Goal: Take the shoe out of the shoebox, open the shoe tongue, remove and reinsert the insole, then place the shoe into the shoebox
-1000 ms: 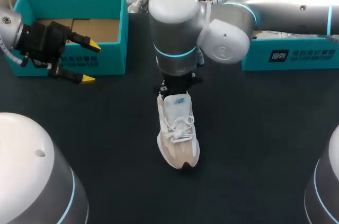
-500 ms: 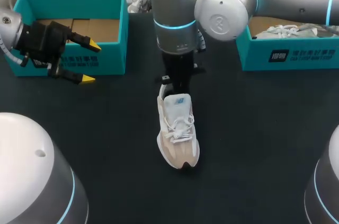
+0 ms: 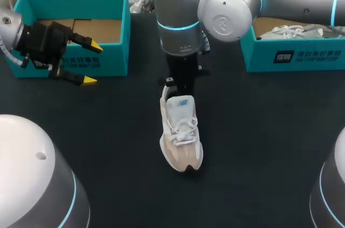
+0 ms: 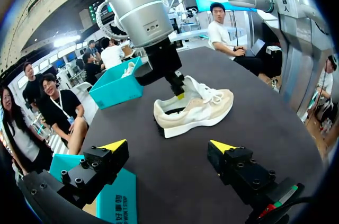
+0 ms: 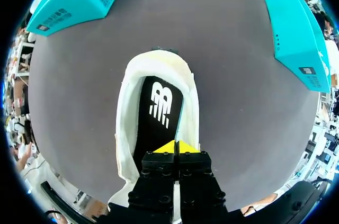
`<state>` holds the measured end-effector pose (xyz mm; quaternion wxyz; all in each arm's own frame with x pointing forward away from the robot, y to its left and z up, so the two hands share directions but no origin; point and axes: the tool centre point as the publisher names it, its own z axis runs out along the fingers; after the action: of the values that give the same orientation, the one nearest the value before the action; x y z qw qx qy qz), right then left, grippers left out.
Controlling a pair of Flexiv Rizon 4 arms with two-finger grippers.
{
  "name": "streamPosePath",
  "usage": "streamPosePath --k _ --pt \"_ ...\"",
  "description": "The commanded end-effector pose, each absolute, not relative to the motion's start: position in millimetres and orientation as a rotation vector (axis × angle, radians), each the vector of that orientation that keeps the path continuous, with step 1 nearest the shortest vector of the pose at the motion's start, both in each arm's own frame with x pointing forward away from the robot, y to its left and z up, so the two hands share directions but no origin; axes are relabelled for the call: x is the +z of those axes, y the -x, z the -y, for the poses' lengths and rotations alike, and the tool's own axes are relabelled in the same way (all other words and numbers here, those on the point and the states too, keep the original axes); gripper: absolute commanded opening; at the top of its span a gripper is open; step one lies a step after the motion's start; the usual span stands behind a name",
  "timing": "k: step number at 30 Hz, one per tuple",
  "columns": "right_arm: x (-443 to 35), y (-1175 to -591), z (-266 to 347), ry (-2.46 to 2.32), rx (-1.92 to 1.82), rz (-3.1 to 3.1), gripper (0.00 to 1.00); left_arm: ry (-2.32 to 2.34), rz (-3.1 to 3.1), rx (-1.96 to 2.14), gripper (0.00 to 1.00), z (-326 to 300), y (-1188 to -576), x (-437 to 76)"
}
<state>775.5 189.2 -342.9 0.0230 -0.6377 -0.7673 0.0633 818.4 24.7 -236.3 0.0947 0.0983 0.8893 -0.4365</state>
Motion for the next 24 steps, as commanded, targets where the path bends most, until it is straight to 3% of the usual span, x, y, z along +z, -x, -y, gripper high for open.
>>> streamPosePath --k 1,22,24 --pt "-347.3 -775.3 -189.0 1.961 0.21 2.368 0.0 -0.291 -2.64 -1.289 1.0 -24.3 -817.9 -236.1" --pt "-353.9 -757.4 -210.8 1.973 0.22 2.258 0.0 -0.291 -2.64 -1.289 1.0 -24.3 -817.9 -236.1" --pt "-353.8 -756.9 -210.7 2.0 0.209 2.242 0.5 -0.291 -2.64 -1.289 1.0 -24.3 -817.9 -236.1"
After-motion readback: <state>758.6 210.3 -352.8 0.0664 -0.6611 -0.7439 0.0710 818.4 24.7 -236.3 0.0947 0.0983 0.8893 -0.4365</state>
